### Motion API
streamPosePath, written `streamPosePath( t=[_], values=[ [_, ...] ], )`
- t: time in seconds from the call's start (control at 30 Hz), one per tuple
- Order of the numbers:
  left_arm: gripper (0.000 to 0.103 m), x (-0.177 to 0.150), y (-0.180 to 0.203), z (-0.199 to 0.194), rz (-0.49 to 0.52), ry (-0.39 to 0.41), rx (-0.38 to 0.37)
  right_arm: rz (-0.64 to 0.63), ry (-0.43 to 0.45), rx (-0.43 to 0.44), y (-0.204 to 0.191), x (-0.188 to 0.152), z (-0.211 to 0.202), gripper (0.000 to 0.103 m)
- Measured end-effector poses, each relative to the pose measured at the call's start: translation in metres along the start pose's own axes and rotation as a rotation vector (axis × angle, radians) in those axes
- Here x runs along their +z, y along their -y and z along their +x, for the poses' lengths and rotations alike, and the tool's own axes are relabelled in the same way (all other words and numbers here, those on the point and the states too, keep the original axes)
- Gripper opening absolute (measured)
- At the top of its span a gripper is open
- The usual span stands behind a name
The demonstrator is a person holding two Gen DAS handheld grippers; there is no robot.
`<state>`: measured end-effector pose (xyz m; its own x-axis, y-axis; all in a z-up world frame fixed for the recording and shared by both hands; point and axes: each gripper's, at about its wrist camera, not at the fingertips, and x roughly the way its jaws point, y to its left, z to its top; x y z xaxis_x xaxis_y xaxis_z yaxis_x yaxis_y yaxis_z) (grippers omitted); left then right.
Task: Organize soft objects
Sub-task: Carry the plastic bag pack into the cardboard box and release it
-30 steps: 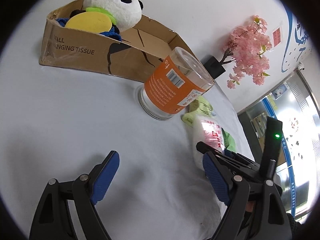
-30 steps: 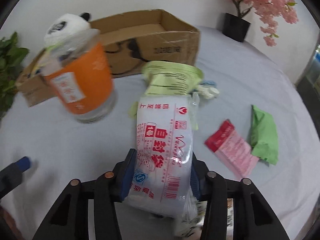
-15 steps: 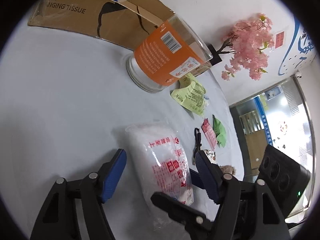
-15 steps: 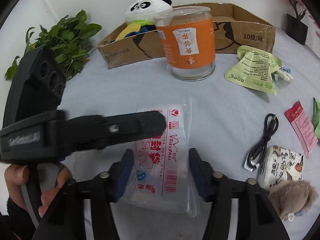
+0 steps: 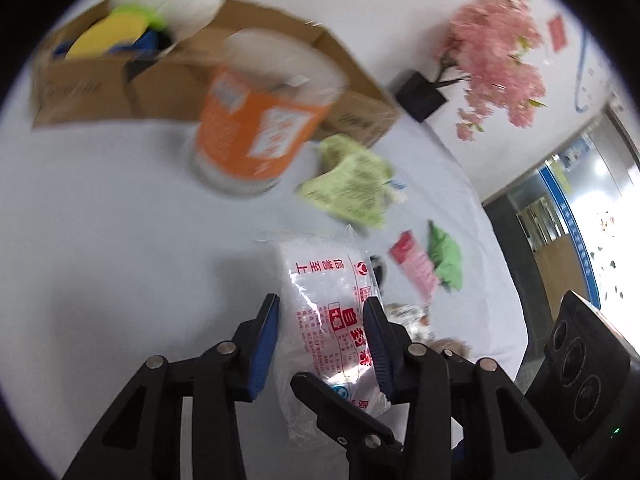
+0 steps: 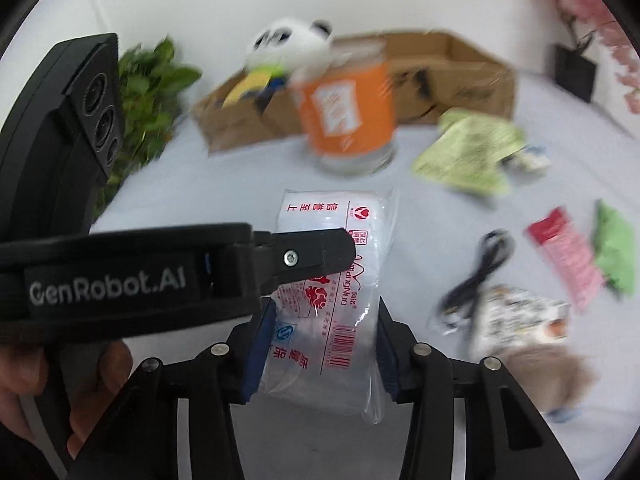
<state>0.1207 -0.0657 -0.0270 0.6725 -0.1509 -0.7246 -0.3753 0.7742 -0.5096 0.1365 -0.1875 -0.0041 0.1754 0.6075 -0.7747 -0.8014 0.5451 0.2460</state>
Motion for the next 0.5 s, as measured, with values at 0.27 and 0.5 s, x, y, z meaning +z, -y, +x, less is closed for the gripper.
streamPosePath(
  t=[0.27,0.5],
  values=[
    [0.041,0.064,0.085,0.023,0.147,0.117,-0.175,-0.006,0.263,-0.184,0.064,0.045,-0.062,0.045],
    [0.041,0.123,0.127,0.053,0.146,0.232,-0.300,-0.070,0.423,-0.331,0.123,0.093,-0.093,0.044]
  ],
)
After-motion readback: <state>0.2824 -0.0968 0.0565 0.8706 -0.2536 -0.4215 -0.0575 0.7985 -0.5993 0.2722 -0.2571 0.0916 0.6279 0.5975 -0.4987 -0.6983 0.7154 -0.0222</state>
